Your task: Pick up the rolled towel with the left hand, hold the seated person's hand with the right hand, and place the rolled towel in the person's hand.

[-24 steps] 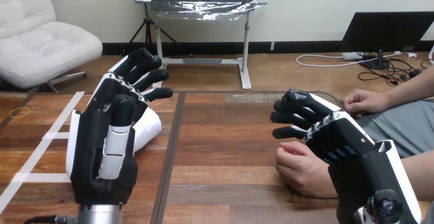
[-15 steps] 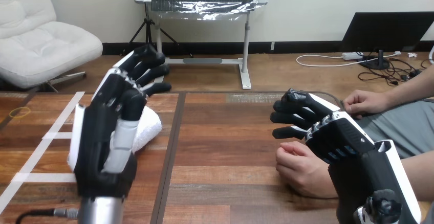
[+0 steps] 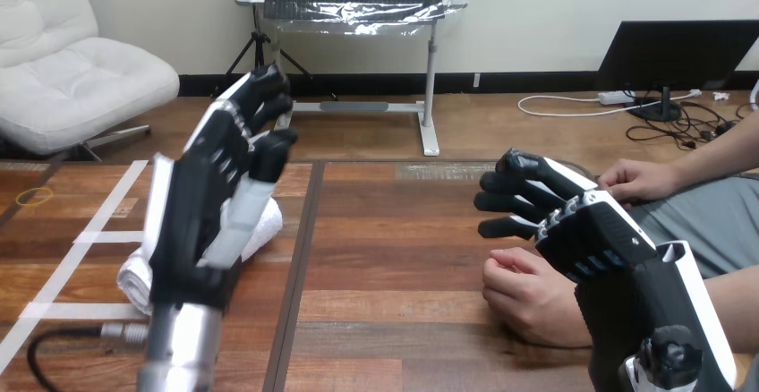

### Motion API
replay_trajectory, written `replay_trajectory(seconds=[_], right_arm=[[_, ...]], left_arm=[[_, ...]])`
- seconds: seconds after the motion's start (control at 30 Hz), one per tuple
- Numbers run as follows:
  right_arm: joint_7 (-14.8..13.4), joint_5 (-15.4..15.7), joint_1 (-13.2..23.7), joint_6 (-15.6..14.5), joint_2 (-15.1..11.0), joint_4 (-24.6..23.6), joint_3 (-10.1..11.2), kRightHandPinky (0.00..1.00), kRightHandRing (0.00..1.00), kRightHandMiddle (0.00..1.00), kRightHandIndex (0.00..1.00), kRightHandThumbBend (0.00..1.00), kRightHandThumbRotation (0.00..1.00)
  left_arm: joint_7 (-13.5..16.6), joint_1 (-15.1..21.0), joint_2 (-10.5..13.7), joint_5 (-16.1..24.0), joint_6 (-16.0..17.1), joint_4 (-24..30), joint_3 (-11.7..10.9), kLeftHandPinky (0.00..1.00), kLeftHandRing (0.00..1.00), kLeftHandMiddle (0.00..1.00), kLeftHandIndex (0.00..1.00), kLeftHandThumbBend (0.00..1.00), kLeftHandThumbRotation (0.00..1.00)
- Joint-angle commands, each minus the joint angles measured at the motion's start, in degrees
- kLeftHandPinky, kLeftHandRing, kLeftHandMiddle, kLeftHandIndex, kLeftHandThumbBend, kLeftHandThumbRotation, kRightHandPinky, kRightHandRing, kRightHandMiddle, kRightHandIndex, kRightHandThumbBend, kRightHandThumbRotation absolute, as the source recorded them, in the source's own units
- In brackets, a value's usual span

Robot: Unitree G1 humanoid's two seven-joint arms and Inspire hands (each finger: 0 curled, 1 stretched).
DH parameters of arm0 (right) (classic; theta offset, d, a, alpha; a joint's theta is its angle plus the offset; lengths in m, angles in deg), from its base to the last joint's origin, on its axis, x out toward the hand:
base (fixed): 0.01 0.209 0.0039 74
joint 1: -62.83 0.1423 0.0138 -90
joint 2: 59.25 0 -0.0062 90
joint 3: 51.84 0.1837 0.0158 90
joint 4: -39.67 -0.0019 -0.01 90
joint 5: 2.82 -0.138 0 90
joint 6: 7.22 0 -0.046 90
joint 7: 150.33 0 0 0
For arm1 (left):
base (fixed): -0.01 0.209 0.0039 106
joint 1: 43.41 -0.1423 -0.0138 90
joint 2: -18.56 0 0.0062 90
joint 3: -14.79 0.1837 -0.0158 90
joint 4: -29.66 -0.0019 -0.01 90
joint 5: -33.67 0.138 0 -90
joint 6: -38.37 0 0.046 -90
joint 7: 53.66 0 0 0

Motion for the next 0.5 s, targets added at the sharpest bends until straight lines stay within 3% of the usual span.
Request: replay_trajectory(seconds=[0.0, 0.23, 0.47], right_arm=[[-0.1, -0.5, 3.6, 0.1, 0.1, -0.6, 0.5, 0.69, 0.77, 0.80, 0.82, 0.96, 1.00], [-0.4, -0.1, 3.8, 0.0, 0.2, -0.6, 0.6, 0.69, 0.77, 0.79, 0.82, 0.97, 1.00], [-0.3, -0.2, 3.9, -0.1, 0.2, -0.6, 0.6, 0.69, 0.76, 0.79, 0.82, 0.97, 1.00]], left_arm=[[1.8, 7.8, 1.7, 2.8, -0.5, -3.5, -0.7, 0.89, 0.96, 0.95, 0.90, 0.91, 0.77], [5.2, 12.6, 3.5, 7.2, -2.8, -8.2, -1.0, 0.97, 0.99, 0.99, 0.95, 0.92, 0.78], [7.8, 17.6, 5.0, 9.8, -4.2, -14.4, -1.0, 1.00, 1.00, 1.00, 0.97, 0.90, 0.78]])
